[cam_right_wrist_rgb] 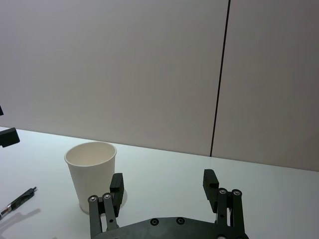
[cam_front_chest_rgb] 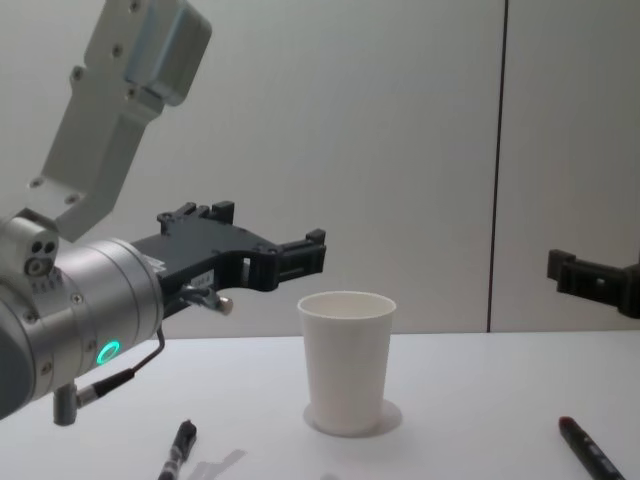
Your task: Place the pen into the pen holder.
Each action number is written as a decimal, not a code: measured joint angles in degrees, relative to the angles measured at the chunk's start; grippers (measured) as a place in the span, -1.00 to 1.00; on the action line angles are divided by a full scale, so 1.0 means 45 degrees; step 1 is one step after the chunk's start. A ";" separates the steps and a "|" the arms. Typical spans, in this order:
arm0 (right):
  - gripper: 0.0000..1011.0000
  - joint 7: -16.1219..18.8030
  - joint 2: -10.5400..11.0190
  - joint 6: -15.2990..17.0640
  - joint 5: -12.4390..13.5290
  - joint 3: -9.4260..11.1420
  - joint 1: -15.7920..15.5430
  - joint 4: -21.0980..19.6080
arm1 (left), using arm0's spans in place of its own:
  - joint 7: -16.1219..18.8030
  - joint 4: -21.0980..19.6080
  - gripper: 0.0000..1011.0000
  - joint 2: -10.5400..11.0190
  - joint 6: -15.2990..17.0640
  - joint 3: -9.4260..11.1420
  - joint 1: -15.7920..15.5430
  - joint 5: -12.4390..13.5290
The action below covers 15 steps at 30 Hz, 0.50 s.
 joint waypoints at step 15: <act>0.98 0.0000 0.0000 0.0000 0.0000 -0.0001 0.0000 0.0001 | 0.0000 0.0000 0.98 0.0000 0.0000 -0.0001 0.0000 0.0001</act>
